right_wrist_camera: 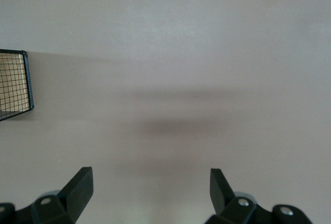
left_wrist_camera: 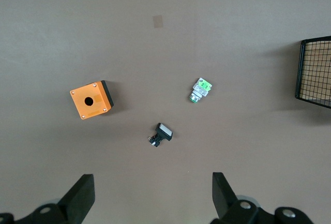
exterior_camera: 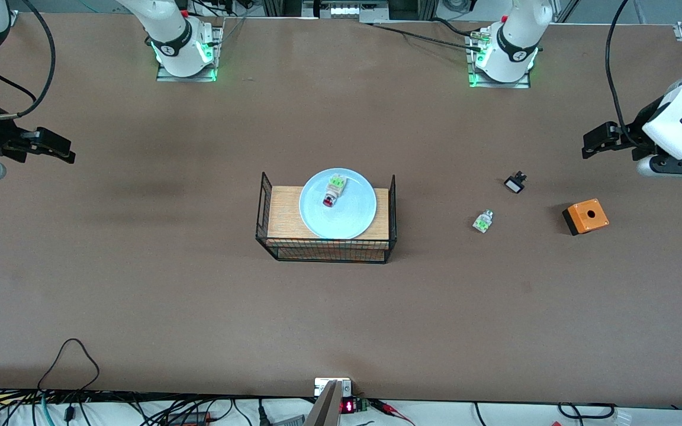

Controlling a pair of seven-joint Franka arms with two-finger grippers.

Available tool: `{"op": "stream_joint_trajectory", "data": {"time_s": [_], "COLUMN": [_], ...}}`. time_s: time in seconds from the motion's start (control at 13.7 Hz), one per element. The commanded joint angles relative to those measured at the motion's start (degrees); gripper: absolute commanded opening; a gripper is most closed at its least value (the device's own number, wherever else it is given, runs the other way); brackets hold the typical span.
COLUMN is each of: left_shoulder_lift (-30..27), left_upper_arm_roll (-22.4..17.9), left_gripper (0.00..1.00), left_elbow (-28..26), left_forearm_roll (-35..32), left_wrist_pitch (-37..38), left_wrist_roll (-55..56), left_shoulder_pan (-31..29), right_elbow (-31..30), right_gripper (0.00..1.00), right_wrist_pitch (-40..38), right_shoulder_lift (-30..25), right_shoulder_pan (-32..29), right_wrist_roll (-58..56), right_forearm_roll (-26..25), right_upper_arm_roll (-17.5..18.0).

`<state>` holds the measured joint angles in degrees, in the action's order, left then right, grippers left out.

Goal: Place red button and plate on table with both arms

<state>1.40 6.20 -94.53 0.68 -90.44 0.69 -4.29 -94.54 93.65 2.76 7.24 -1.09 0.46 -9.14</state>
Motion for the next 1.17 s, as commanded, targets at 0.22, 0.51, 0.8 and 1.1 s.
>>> {"op": "stream_joint_trajectory", "data": {"time_s": [0.22,0.51,0.8,1.1], "left_shoulder_lift": [0.7,0.6,0.6,6.0], "left_upper_arm_roll": [0.4,0.9,4.9,15.0], "left_gripper": [1.0,1.0,1.0,1.0], "left_elbow": [1.3,1.3,1.6,8.6], "left_forearm_roll": [-0.4,-0.2,3.9,8.2], "left_wrist_pitch": [0.9,1.1,2.0,1.9], "left_wrist_roll": [0.2,0.3,5.9,14.6], "left_shoulder_pan": [-0.4,-0.3,0.4,1.6], "right_elbow": [0.2,0.2,0.2,0.2], "right_gripper": [1.0,1.0,1.0,1.0], "right_wrist_pitch": [-0.1,-0.1,-0.1,-0.2], "right_shoulder_lift": [-0.1,-0.1,-0.1,-0.2], "right_shoulder_pan": [0.1,0.1,0.1,0.1], "right_wrist_roll": [-0.2,-0.1,-0.1,-0.2], "right_forearm_roll": [-0.5,-0.5,-0.5,-0.5], "right_upper_arm_roll": [-0.1,0.0,0.0,-0.1]}}
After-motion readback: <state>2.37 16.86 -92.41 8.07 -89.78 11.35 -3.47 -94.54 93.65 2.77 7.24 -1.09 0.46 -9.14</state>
